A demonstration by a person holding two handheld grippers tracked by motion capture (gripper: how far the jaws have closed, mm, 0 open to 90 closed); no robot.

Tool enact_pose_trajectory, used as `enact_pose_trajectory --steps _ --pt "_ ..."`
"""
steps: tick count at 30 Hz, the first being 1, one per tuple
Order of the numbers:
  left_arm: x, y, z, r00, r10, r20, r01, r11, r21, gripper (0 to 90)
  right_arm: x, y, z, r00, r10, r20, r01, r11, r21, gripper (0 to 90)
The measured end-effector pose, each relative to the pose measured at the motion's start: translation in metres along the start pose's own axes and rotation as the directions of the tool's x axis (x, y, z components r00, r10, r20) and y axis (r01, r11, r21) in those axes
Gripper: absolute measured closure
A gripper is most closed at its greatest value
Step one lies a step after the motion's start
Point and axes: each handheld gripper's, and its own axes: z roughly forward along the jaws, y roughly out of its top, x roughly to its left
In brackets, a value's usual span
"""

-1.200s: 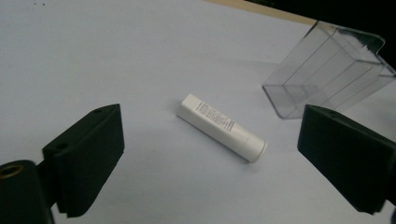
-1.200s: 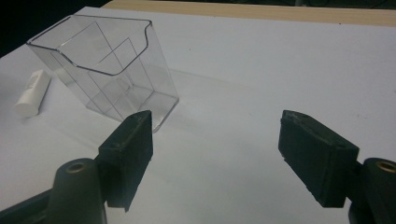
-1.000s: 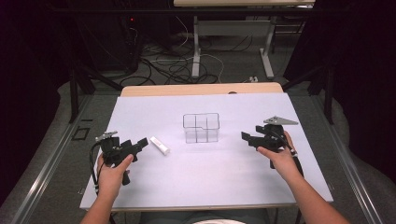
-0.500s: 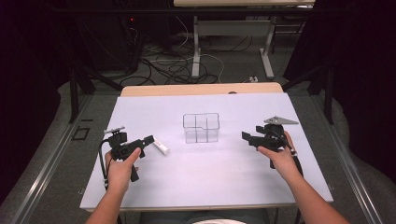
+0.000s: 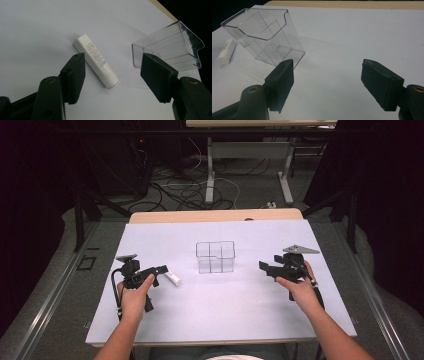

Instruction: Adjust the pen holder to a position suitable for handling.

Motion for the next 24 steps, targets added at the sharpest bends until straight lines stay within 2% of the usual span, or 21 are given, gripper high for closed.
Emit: enact_pose_trajectory --steps 2,6,9,12,14,16,18,19,24 --pt "0.0 0.0 0.002 0.9999 -0.016 0.003 0.016 0.9998 0.012 37.7 0.0 0.0 0.001 1.0 -0.002 0.003 0.002 1.0 -0.001 26.1" --pt "0.0 0.002 0.006 0.9998 -0.018 -0.007 0.019 0.9989 0.042 38.0 0.0 0.0 0.0 0.9999 0.008 0.006 -0.008 1.0 0.001 26.1" --pt "0.0 0.006 0.008 0.9996 0.02 -0.022 -0.019 0.9981 0.059 38.0 -0.002 0.0 0.0 1.0 0.0 0.009 0.0 1.0 -0.001 26.1" --pt "0.001 0.011 0.007 0.9989 0.03 -0.035 -0.028 0.9976 0.064 38.2 -0.002 -0.001 0.0 1.0 0.002 0.009 -0.002 1.0 0.004 26.1" --pt "0.002 0.013 0.009 0.9995 0.007 -0.031 -0.005 0.9979 0.065 38.4 -0.002 -0.002 0.001 1.0 0.002 0.008 -0.002 1.0 0.006 26.1" --pt "0.003 0.015 0.01 0.9994 0.012 -0.031 -0.009 0.997 0.077 38.9 -0.002 -0.002 0.002 1.0 0.004 0.008 -0.004 1.0 0.009 26.1" --pt "0.002 0.016 0.012 0.9986 0.005 -0.052 -0.001 0.9966 0.082 38.8 -0.002 -0.002 0.002 1.0 0.003 0.006 -0.003 1.0 0.012 26.1" --pt "0.002 0.017 0.013 0.9981 0.016 -0.06 -0.011 0.9959 0.09 38.8 -0.002 -0.002 0.002 1.0 0.002 0.006 -0.002 1.0 0.012 26.1" --pt "0.001 0.022 0.018 0.997 -0.019 -0.076 0.027 0.9931 0.114 38.5 -0.002 -0.002 0.002 1.0 0.007 0.006 -0.007 1.0 0.01 26.1"
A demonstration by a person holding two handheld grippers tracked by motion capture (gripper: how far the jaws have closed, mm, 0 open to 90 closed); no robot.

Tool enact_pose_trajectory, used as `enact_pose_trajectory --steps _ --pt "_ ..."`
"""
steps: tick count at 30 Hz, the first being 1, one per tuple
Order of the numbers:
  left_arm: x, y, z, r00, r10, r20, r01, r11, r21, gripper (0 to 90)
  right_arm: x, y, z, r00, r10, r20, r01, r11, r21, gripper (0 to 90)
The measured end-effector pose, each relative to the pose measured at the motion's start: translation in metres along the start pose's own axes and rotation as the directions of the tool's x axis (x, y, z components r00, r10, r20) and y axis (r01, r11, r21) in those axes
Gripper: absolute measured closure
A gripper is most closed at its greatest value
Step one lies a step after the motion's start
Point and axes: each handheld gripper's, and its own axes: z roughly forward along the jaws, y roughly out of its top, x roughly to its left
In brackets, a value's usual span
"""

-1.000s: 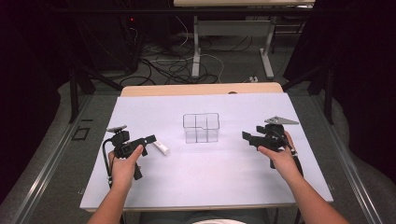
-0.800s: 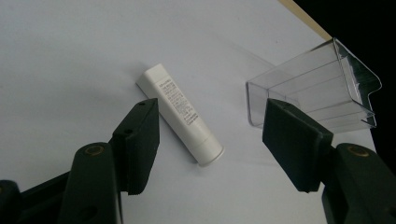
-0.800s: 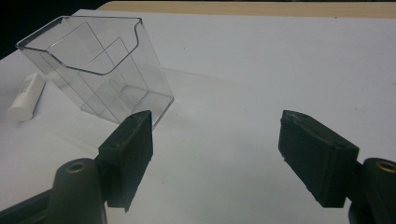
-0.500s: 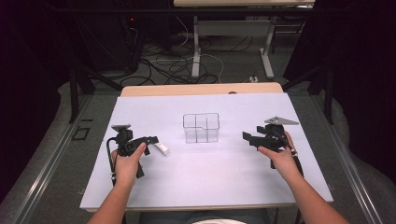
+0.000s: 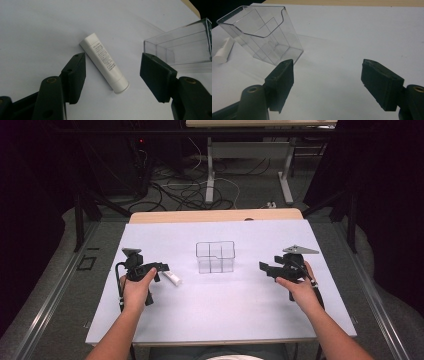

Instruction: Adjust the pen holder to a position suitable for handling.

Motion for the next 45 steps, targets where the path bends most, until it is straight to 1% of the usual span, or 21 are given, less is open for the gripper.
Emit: enact_pose_trajectory --steps 2,5,7,10,11,12,16,17,21,22,23,26,27,28,29,31,33,34,39,42,45 --pt "-0.001 0.002 0.002 1.0 -0.005 -0.003 0.005 1.0 -0.007 38.5 0.0 0.0 0.0 1.0 -0.001 -0.001 0.001 1.0 -0.001 26.1" --pt "-0.002 0.004 0.003 0.9998 -0.005 -0.019 0.006 0.9998 0.018 38.6 -0.001 0.0 -0.001 1.0 0.001 0.0 -0.001 1.0 0.001 26.1" --pt "-0.003 0.004 0.006 0.9997 -0.023 -0.013 0.023 0.9995 0.022 38.7 -0.001 0.0 -0.001 1.0 0.003 -0.001 -0.003 1.0 -0.003 26.1" --pt "-0.005 0.003 0.009 0.9995 -0.025 -0.021 0.026 0.999 0.036 38.7 -0.001 0.0 -0.001 1.0 0.008 -0.002 -0.008 1.0 -0.001 26.1" --pt "-0.005 0.003 0.009 0.9996 -0.01 -0.026 0.011 0.9985 0.053 38.7 -0.001 0.0 -0.001 1.0 0.008 -0.003 -0.008 1.0 -0.001 26.1" --pt "-0.006 0.002 0.011 0.9994 -0.023 -0.026 0.024 0.9985 0.049 38.7 -0.001 0.0 0.0 1.0 0.009 -0.003 -0.009 1.0 0.0 26.1" --pt "-0.008 -0.002 0.016 0.9993 -0.014 -0.034 0.017 0.9972 0.073 38.9 -0.001 0.0 0.0 1.0 0.01 0.0 -0.01 1.0 0.0 26.1" --pt "-0.01 -0.003 0.018 0.999 -0.027 -0.034 0.03 0.9974 0.066 39.1 -0.001 0.0 0.0 0.9999 0.011 0.0 -0.011 1.0 0.001 26.1" --pt "-0.011 -0.006 0.024 0.9992 -0.011 -0.038 0.014 0.9972 0.074 39.5 -0.001 -0.001 0.0 1.0 0.009 0.0 -0.009 1.0 0.002 26.1" --pt "-0.011 -0.006 0.024 0.9987 0.011 -0.05 -0.006 0.996 0.089 39.5 -0.001 -0.001 0.0 1.0 0.009 0.0 -0.009 1.0 0.001 26.1" --pt "-0.011 -0.006 0.025 0.9988 0.007 -0.048 -0.003 0.9965 0.084 39.5 -0.001 -0.001 0.0 1.0 0.009 0.0 -0.009 1.0 0.001 26.1" --pt "-0.01 -0.004 0.024 0.9984 0.026 -0.049 -0.022 0.9962 0.084 39.5 -0.002 -0.001 0.0 1.0 0.005 0.003 -0.005 1.0 0.0 26.1" --pt "-0.009 -0.003 0.023 0.998 0.036 -0.051 -0.031 0.9946 0.099 39.5 -0.002 -0.001 0.0 1.0 0.005 0.003 -0.005 1.0 0.0 26.1" --pt "-0.01 -0.002 0.023 0.9986 0.02 -0.049 -0.016 0.9964 0.084 39.5 -0.003 -0.001 0.0 1.0 0.006 0.001 -0.006 1.0 0.003 26.1" --pt "-0.009 -0.001 0.022 0.9979 0.036 -0.054 -0.03 0.9945 0.1 39.5 -0.002 -0.001 0.001 1.0 0.009 0.001 -0.009 1.0 0.002 26.1" --pt "-0.009 -0.001 0.024 0.9984 0.008 -0.056 -0.002 0.9952 0.098 39.4 -0.002 -0.001 0.001 1.0 0.009 0.002 -0.009 1.0 0.003 26.1" --pt "-0.009 -0.002 0.026 0.9982 -0.005 -0.059 0.011 0.9931 0.117 39.5 -0.002 -0.001 0.001 1.0 0.008 0.002 -0.008 1.0 0.002 26.1" --pt "-0.011 -0.002 0.028 0.9979 -0.008 -0.064 0.015 0.9942 0.106 39.5 -0.002 -0.001 0.001 0.9999 0.01 0.001 -0.01 1.0 0.003 26.1" --pt "-0.016 -0.003 0.033 0.9963 -0.018 -0.084 0.028 0.9921 0.122 42.4 -0.002 -0.001 0.001 1.0 0.001 0.001 -0.001 1.0 0.003 26.1" --pt "-0.017 -0.004 0.036 0.9949 -0.02 -0.099 0.035 0.9882 0.149 44.1 -0.002 -0.001 0.001 1.0 0.003 0.0 -0.003 1.0 0.004 26.1" --pt "-0.015 -0.003 0.037 0.9939 -0.044 -0.101 0.06 0.9851 0.161 46.2 -0.003 -0.002 0.001 1.0 0.005 0.0 -0.005 1.0 0.004 26.1"
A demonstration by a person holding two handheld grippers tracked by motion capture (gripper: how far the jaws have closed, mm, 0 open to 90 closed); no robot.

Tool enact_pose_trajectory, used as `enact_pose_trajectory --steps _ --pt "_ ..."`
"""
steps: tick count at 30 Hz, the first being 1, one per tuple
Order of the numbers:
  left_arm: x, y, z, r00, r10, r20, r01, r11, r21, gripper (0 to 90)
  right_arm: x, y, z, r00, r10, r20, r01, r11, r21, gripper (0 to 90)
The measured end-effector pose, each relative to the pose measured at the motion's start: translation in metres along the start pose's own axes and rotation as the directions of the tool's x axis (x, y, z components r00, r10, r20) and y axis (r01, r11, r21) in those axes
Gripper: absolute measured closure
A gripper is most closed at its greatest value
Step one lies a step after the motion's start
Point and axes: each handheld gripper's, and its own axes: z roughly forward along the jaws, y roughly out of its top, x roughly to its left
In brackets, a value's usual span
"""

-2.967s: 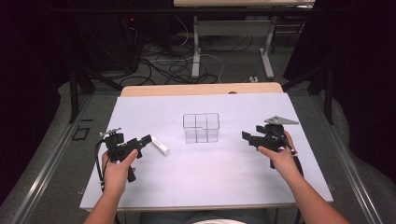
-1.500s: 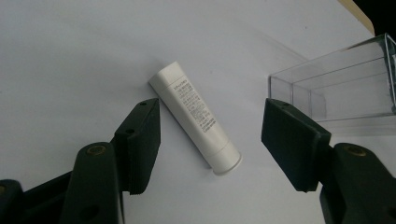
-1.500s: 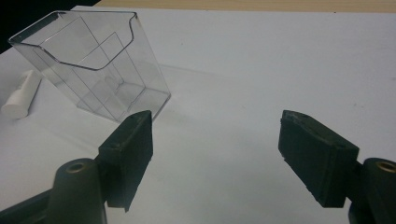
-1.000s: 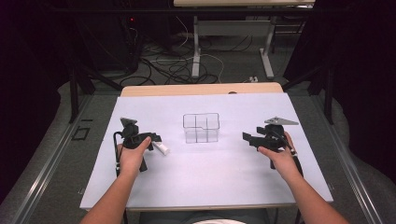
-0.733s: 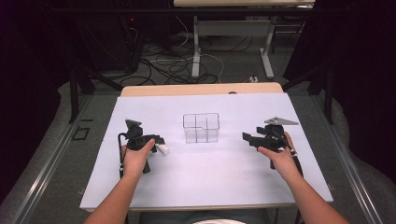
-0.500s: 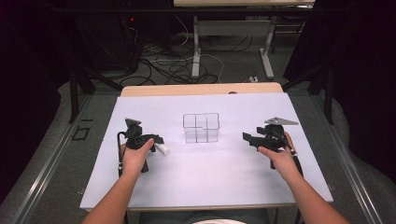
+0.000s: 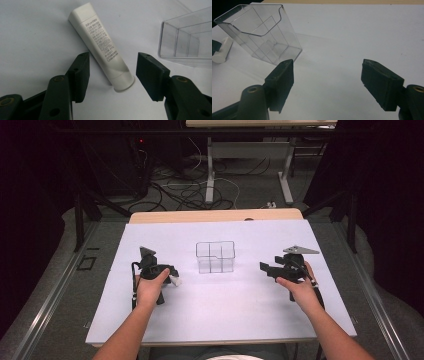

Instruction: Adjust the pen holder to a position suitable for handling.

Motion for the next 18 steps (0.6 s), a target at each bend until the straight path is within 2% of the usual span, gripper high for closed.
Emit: enact_pose_trajectory --steps 13,18 --pt "-0.0015 0.0014 0.0066 0.9994 -0.025 -0.025 0.025 0.9995 -0.018 47.6 0.0006 -0.0007 0.0012 1.0 -0.005 -0.001 0.005 1.0 0.006 26.1" --pt "-0.0024 0.004 0.0074 0.9983 -0.041 -0.041 0.041 0.9991 -0.007 51.1 0.0 -0.0009 0.0013 1.0 -0.006 -0.001 0.006 1.0 0.01 26.1"
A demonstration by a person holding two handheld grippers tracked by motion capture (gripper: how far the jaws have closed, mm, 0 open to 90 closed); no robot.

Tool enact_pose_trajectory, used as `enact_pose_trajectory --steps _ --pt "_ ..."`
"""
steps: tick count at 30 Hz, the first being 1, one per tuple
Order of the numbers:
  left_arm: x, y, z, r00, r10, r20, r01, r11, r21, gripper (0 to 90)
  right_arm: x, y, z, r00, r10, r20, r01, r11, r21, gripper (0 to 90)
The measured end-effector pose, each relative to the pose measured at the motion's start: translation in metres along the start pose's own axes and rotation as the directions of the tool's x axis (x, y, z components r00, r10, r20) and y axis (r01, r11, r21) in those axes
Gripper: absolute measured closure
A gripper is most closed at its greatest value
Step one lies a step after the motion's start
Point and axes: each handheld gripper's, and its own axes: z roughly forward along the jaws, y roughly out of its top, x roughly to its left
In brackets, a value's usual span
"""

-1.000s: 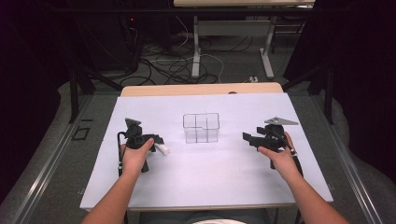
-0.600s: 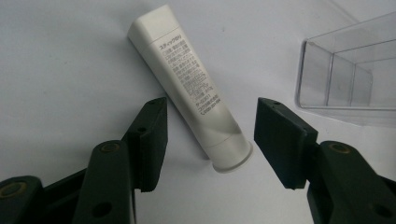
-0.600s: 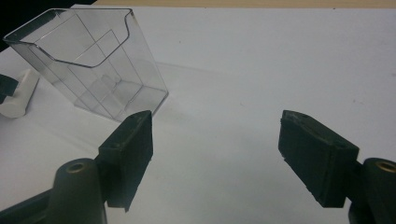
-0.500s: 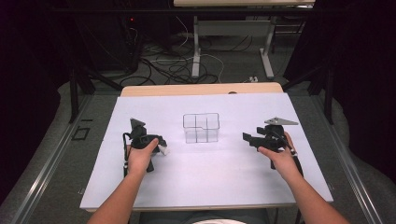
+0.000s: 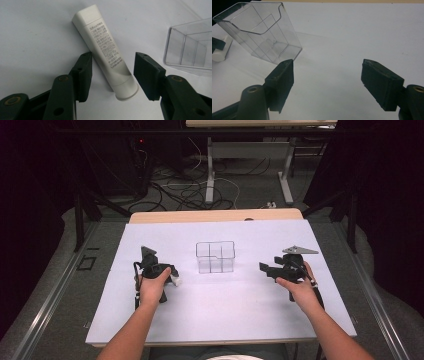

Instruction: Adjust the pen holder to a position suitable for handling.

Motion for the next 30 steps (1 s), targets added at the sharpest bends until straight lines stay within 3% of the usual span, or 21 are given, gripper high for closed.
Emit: enact_pose_trajectory --steps 10,12,15,21,30 --pt "0.0006 0.0031 0.0001 0.9997 -0.022 -0.011 0.022 0.9996 0.015 57.1 -0.0012 -0.0009 0.0017 1.0 0.003 0.001 -0.003 1.0 0.001 26.1" --pt "0.0022 0.004 -0.0006 0.9998 -0.019 -0.004 0.019 0.9994 0.029 58.9 -0.0008 -0.0012 0.0023 1.0 0.005 0.0 -0.005 1.0 0.002 26.2" --pt "0.003 0.0049 0.0005 0.9989 -0.046 0.008 0.045 0.9987 0.025 62.2 -0.0007 -0.0015 0.003 1.0 -0.002 0.002 0.002 1.0 0.004 26.2" --pt "0.0017 0.0053 0.0019 0.9989 -0.033 0.034 0.031 0.9982 0.05 67.2 -0.0007 -0.0018 0.0031 1.0 0.0 0.003 0.0 1.0 0.007 26.1" --pt "0.0043 0.008 0.0023 0.9967 -0.055 0.059 0.052 0.9968 0.06 68.1 -0.0002 -0.0026 0.0036 1.0 0.003 -0.001 -0.003 1.0 0.01 26.1"
